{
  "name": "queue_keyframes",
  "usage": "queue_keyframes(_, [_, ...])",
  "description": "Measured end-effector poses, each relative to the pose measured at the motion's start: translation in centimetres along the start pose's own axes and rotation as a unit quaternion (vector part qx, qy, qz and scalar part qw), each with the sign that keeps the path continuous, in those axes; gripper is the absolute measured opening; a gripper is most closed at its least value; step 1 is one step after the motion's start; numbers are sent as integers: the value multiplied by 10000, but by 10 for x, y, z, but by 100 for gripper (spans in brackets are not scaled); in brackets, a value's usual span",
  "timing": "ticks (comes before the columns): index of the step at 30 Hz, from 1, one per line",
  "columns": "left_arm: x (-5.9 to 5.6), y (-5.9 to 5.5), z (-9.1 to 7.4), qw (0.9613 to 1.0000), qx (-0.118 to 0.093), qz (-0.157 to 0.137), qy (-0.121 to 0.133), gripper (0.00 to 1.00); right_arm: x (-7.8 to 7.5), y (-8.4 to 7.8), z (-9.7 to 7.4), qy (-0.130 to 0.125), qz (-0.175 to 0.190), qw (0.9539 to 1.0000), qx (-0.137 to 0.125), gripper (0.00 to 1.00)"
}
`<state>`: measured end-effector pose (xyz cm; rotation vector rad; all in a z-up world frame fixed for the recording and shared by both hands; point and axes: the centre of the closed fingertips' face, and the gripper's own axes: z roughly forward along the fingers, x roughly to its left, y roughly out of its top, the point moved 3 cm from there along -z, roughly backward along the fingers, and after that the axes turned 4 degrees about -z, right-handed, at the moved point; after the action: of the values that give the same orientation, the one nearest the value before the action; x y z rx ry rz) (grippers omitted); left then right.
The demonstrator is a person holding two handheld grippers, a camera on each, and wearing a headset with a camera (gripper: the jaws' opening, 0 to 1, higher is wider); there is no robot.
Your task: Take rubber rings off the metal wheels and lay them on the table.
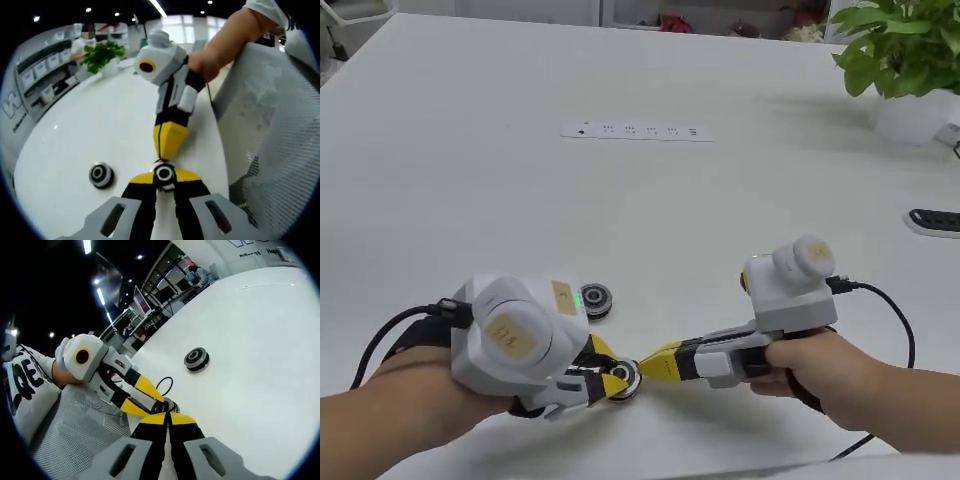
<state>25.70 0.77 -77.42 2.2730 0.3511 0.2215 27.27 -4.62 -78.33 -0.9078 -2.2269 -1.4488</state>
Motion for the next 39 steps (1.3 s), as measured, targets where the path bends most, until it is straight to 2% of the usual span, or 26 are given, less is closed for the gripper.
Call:
queue_keyframes(21, [0, 0, 0, 10000, 49, -1, 16, 13, 10, 3, 5, 169, -52, 9998, 35, 0])
queue_keyframes(23, [-1, 0, 0, 10000, 47, 2, 15, 13, 13, 3, 7, 224, -76, 9997, 24, 0])
queue_keyframes(24, [-1, 1, 0, 10000, 46, 3, 20, 13, 25, 6, 9, 588, -72, 9982, -30, 0])
queue_keyframes(25, [-1, 1, 1, 10000, 50, 7, 27, 13, 25, 5, 11, 491, -75, 9988, 11, 0])
queue_keyframes(26, [-1, 1, 0, 10000, 52, 24, 21, 13, 22, 6, 12, 315, -428, 9986, 74, 0])
queue_keyframes(27, [-1, 1, 0, 10000, 53, 16, 25, 13, 24, 6, 11, 366, -311, 9988, 92, 0])
queue_keyframes(30, [-1, 1, -1, 10000, 51, 2, 26, 13, 21, 5, 10, 333, -257, 9991, 64, 0])
queue_keyframes(34, [-1, 1, -1, 10000, 53, -14, 35, 13, 14, 5, 6, 232, -245, 9994, 10, 0])
queue_keyframes(39, [-1, 0, -2, 10000, 5, -19, 32, 13, 13, 7, 6, 205, -219, 9995, -31, 0])
